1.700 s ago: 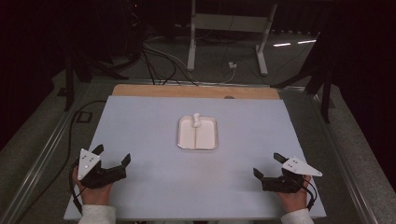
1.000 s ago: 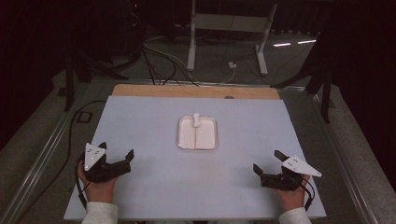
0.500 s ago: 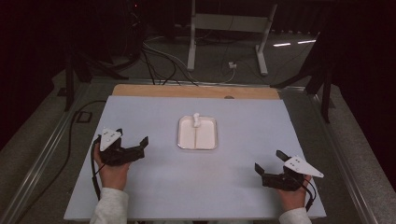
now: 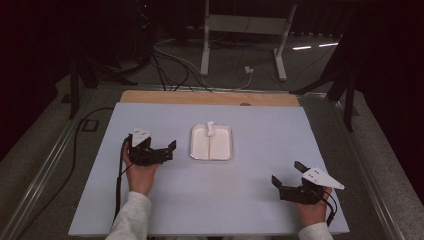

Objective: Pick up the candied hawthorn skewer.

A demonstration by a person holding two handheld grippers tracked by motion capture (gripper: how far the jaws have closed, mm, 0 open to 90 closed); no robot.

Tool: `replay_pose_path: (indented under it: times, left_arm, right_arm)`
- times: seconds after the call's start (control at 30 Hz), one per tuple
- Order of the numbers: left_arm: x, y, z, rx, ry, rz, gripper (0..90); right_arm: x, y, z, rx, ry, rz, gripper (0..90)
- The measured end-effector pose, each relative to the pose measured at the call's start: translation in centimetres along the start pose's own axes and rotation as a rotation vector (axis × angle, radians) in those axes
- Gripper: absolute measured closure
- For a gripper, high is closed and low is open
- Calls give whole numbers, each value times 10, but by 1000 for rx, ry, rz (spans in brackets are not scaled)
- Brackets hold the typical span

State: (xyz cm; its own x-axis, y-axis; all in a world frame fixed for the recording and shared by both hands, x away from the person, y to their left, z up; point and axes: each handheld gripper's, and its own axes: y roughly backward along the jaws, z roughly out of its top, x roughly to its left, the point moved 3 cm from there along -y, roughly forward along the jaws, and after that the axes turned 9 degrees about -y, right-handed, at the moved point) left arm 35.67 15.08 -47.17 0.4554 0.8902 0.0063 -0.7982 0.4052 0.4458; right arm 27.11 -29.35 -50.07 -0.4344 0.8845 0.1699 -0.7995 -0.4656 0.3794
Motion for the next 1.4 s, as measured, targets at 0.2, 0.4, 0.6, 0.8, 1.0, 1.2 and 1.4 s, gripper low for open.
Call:
replay_pose_path:
  times: [0.2,0.4,0.6,0.8,1.0,1.2,1.4]
  left_arm:
    - [-13,-19,8,13,-20,-16,8]
    - [-23,-37,12,38,-38,-23,8]
    - [-32,-54,12,66,-48,-27,8]
    - [-42,-71,10,98,-56,-34,8]
    - [-50,-85,6,128,-56,-41,8]
    - [-57,-96,7,155,-77,-43,10]
    - [-64,-108,6,183,-89,-56,11]
  right_arm:
    - [0,-1,0,1,0,1,3]
    - [-1,0,0,2,-3,3,3]
    - [-2,0,0,3,-8,2,3]
    - [-1,-1,0,6,-7,5,3]
    - [-1,-1,-1,13,-8,8,3]
    - [-2,-2,-2,19,-7,12,3]
    - [-1,-2,-2,22,-7,13,3]
